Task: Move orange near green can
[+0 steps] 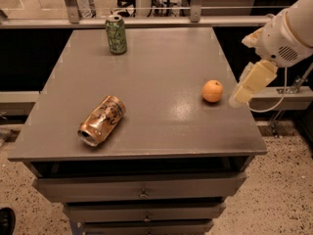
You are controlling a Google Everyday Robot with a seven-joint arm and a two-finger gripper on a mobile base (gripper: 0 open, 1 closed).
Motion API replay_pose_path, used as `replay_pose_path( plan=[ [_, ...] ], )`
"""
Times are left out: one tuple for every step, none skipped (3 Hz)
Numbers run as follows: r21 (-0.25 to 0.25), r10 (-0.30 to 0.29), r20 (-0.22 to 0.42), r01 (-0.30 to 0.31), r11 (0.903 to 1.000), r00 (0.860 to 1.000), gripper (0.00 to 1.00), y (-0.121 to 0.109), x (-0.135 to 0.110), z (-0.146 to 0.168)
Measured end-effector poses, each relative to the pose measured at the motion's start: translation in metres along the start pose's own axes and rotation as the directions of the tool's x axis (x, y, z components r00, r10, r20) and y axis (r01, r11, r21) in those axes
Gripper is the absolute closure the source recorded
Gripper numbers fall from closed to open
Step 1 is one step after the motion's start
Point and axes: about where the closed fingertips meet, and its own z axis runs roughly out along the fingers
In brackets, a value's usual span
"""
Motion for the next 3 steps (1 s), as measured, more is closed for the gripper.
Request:
replay_pose_path(
  plan=[
    [-0.007,0.062,0.064,-0.062,0.9981,0.996,0.0,-0.017,-0.002,0.032],
    [-0.014,0.121,0.108,-0.12,0.9927,0.987,0.0,-0.027,0.005,0.067],
    [-0.02,0.147,0.12,-0.146,0.9891,0.982,0.0,-0.03,0.012,0.086]
  ],
)
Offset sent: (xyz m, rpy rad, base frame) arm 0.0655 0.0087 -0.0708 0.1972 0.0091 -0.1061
